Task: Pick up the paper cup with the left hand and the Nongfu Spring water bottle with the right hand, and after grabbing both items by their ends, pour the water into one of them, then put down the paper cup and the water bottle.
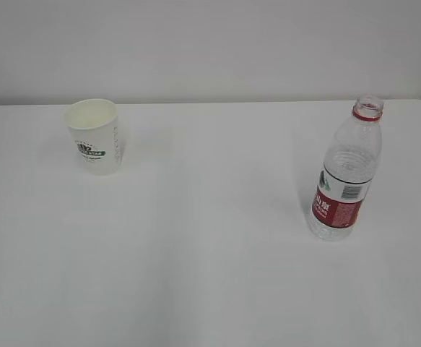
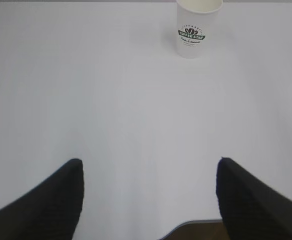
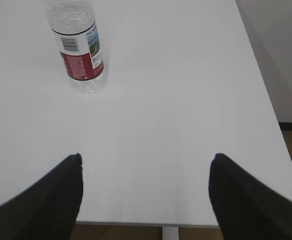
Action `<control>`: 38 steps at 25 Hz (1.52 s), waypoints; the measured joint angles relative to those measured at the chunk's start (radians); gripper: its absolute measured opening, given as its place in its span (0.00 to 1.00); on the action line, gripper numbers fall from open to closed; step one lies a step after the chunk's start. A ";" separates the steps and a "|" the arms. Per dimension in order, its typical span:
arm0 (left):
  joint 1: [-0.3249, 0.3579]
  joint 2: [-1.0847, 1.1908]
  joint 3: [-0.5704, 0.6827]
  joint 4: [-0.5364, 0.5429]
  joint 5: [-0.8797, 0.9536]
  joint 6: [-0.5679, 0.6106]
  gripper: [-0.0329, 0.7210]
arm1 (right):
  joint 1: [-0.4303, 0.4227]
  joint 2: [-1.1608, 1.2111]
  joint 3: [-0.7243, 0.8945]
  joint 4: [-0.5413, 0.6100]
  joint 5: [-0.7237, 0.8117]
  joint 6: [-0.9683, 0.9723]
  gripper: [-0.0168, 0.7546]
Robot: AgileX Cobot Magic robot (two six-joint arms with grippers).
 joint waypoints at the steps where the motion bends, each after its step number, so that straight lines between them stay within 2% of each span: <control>1: 0.000 0.000 0.000 0.000 0.000 0.000 0.83 | 0.000 0.000 0.000 0.000 0.000 0.000 0.79; 38: 0.000 0.000 0.000 0.000 0.000 0.000 0.82 | 0.000 0.000 0.000 0.000 0.000 0.000 0.79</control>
